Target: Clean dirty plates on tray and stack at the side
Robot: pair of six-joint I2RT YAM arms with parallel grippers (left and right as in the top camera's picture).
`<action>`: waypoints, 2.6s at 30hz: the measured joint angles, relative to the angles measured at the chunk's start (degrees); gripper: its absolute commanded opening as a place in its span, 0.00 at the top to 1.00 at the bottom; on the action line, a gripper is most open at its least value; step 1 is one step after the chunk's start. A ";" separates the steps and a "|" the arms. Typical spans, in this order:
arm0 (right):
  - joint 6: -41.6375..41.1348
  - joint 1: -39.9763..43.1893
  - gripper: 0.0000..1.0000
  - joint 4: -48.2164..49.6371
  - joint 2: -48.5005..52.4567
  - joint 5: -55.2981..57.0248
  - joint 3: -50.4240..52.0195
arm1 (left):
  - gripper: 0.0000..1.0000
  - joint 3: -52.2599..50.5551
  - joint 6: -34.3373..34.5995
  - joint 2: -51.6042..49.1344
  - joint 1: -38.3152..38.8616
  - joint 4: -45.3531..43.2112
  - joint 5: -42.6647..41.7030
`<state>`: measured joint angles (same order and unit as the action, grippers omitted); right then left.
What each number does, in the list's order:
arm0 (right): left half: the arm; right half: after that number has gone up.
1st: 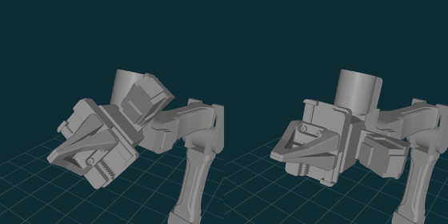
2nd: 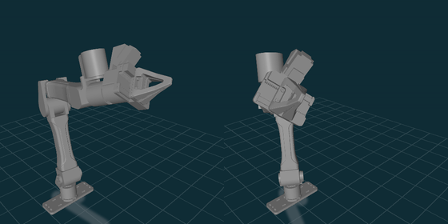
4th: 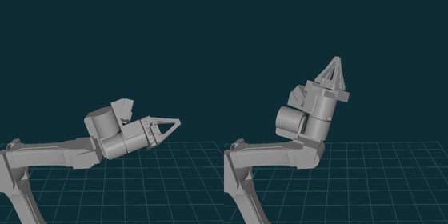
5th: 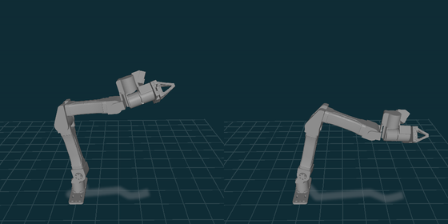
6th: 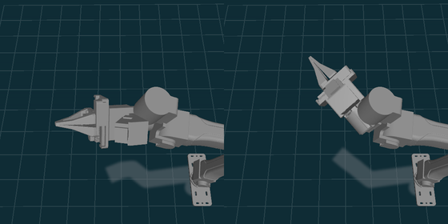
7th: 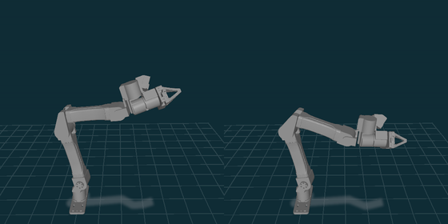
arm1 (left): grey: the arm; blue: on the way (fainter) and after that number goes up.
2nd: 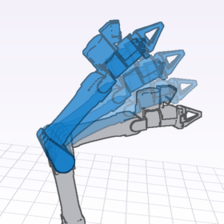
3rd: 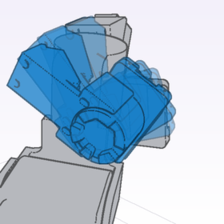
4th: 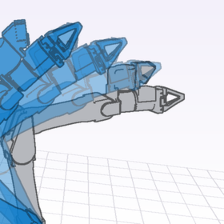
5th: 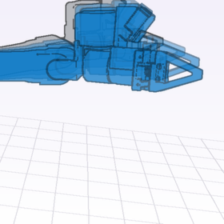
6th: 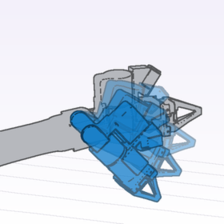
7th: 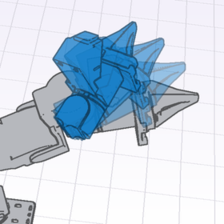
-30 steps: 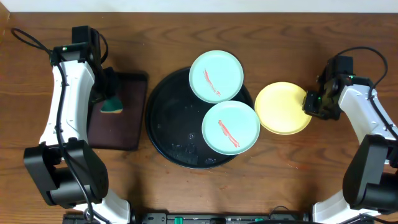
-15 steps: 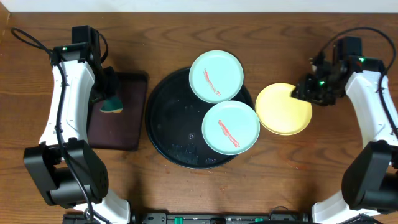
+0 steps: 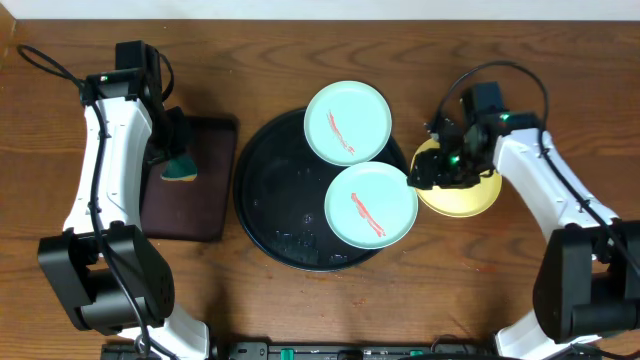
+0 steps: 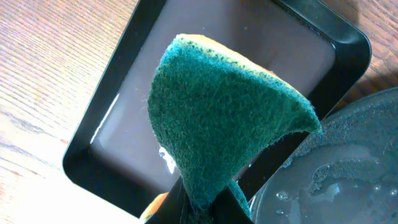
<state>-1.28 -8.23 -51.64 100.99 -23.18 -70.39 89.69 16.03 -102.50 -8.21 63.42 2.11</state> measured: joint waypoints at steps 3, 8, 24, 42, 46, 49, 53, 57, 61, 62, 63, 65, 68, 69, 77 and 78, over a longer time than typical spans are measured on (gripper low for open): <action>0.24 -0.74 0.46 6.05 0.02 0.50 2.69 | 0.93 0.00 0.00 0.00 0.00 0.02 0.00; 0.72 -1.88 0.51 11.85 1.01 1.07 5.31 | 0.92 0.00 0.00 0.00 0.02 0.02 0.00; 1.46 -4.39 0.99 9.88 4.72 1.42 5.18 | 0.93 0.00 0.00 0.00 0.02 0.22 0.00; -21.29 -18.58 0.99 7.85 5.25 7.45 -5.79 | 0.93 0.00 0.00 0.00 0.02 0.68 0.00; -25.62 -23.43 0.99 10.69 6.99 10.05 -5.79 | 0.93 0.00 0.00 0.00 0.02 0.68 0.00; -27.10 -25.99 0.99 10.78 8.79 11.45 -5.79 | 0.93 0.00 0.00 0.00 0.02 0.68 0.00; -28.06 -27.06 0.96 10.80 11.08 12.52 -5.79 | 0.93 0.00 0.00 0.00 0.02 0.68 0.00; -28.96 -26.95 0.73 10.80 11.93 12.66 -5.79 | 0.93 0.00 0.00 0.00 0.02 0.68 0.00; -27.58 -26.49 0.60 10.75 11.93 11.41 -5.79 | 0.93 0.00 0.00 0.00 0.02 0.70 0.00; -26.82 -26.29 0.59 10.56 11.93 10.69 -5.79 | 0.93 0.00 0.00 0.00 0.02 0.79 -0.02; -26.14 -26.05 0.58 10.34 11.93 10.08 -5.79 | 0.93 0.00 -0.02 0.00 0.02 0.92 -0.11; -24.57 -25.18 0.59 10.01 11.93 8.92 -5.79 | 0.93 0.00 -0.31 0.00 0.02 1.11 -0.72; -22.01 -23.78 0.64 10.34 11.93 7.06 -5.79 | 0.93 0.00 -2.21 0.00 0.02 1.07 -3.89; -21.09 -23.23 0.66 10.64 11.96 6.36 -5.79 | 0.93 0.00 -3.06 0.00 0.00 1.05 -5.68; -17.53 -22.75 0.74 12.28 13.44 3.82 -5.79 | 0.93 0.00 -7.08 0.00 0.55 3.02 -18.73; -17.27 -22.77 0.79 12.31 13.79 3.63 -5.79 | 0.93 0.00 -7.13 0.00 0.83 3.21 -19.28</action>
<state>-18.55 -31.00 -39.33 114.78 -19.55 -76.18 89.69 8.91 -102.50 -7.38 66.63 -17.17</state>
